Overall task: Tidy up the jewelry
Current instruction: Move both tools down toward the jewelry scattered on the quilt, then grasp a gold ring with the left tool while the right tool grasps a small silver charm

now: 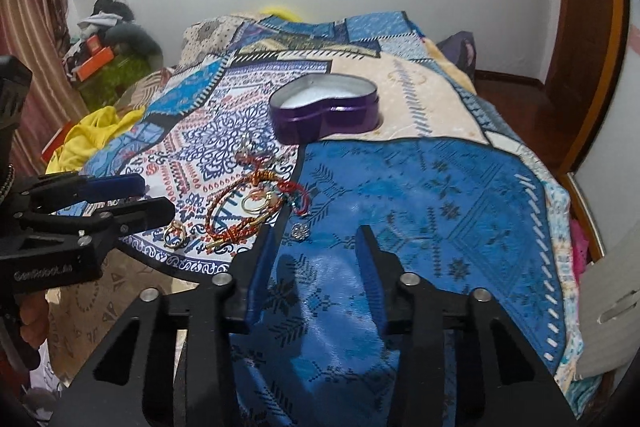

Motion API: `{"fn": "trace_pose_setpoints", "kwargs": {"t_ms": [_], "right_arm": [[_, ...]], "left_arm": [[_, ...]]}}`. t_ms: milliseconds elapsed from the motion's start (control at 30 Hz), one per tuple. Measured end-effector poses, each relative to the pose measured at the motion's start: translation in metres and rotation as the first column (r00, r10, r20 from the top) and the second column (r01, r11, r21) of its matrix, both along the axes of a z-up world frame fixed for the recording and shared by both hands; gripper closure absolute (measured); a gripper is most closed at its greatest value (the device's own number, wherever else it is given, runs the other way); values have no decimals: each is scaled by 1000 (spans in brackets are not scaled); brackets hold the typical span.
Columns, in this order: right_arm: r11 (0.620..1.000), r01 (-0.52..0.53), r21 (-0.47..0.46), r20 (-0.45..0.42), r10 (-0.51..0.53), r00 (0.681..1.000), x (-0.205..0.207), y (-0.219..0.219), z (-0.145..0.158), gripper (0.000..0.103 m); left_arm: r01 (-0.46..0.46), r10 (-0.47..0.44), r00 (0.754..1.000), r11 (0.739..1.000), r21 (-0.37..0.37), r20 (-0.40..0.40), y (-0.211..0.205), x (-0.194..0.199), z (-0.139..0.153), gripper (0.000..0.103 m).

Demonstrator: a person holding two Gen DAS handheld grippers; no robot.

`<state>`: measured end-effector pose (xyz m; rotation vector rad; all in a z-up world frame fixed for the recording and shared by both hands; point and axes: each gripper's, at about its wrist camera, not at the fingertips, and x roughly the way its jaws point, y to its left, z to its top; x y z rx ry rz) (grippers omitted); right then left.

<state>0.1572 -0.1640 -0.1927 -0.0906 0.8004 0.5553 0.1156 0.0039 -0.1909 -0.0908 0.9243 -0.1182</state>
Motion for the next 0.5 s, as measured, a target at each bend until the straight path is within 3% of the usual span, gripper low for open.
{"fn": "trace_pose_setpoints", "kwargs": {"t_ms": [100, 333, 400, 500], "right_arm": [[1000, -16, -5, -13, 16, 1000, 3, 3, -4, 78], [999, -34, -3, -12, 34, 999, 9, 9, -8, 81], [999, -40, -8, -12, 39, 999, 10, 12, -9, 86], [999, -44, -8, -13, 44, 999, 11, 15, -10, 90]], "left_arm": [[21, -21, 1000, 1000, -19, -6, -3, 0, -4, 50], [46, -46, 999, 999, -10, -17, -10, -1, -11, 55], [49, -49, 999, 999, -11, -19, -11, 0, -12, 57], [54, -54, 998, 999, -5, -22, -13, 0, -14, 66]]}}
